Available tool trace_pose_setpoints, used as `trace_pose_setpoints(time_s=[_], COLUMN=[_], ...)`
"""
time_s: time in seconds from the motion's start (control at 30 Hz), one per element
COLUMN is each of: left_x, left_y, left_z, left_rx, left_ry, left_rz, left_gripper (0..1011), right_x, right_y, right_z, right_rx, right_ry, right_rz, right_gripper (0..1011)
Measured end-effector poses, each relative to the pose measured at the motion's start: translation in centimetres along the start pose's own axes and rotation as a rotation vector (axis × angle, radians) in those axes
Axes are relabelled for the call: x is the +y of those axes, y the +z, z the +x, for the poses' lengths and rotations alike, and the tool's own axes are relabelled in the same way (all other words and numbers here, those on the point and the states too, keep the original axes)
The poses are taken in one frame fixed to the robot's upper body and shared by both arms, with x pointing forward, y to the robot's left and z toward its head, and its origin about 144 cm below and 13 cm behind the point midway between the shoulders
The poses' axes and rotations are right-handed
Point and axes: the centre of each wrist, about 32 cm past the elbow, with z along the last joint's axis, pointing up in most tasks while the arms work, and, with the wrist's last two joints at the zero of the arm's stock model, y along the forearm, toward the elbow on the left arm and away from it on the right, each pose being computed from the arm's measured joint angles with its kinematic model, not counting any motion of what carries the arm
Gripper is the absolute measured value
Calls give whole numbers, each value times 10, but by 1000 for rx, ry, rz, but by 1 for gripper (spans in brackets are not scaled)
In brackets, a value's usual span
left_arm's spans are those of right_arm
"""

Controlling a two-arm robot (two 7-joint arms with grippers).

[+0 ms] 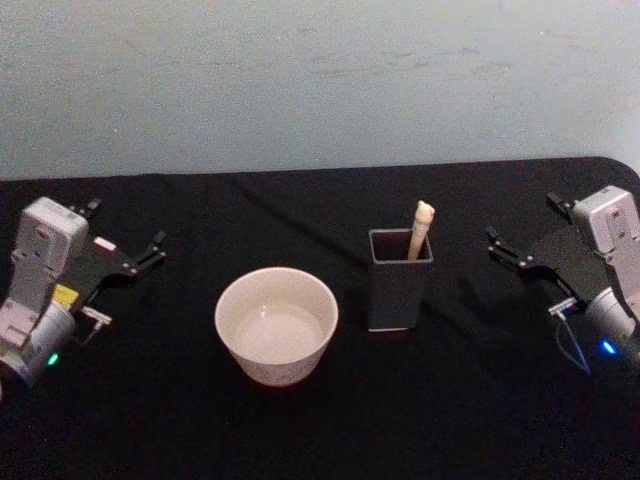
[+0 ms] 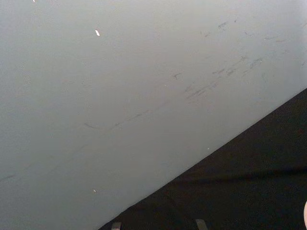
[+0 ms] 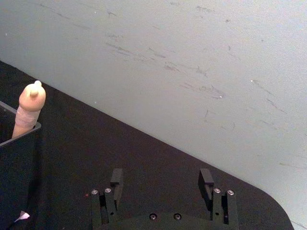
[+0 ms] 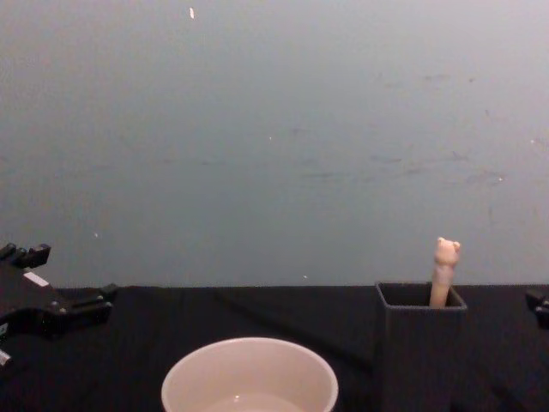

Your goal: Pick up the stirring spoon with one hand, stir inside the cup, then place it back in its original position.

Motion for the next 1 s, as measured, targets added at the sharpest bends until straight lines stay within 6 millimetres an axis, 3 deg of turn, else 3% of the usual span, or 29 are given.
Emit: trace_pose_setpoints(time_s=[1.0], left_x=[0], left_y=[0], left_z=[0], left_rx=[0], left_ry=[0], left_rz=[0], left_gripper=[1001], right_x=[0], right_y=[0], right_z=[0], right_rx=[0], right_ry=[0], right_rz=[0], right_gripper=[1002])
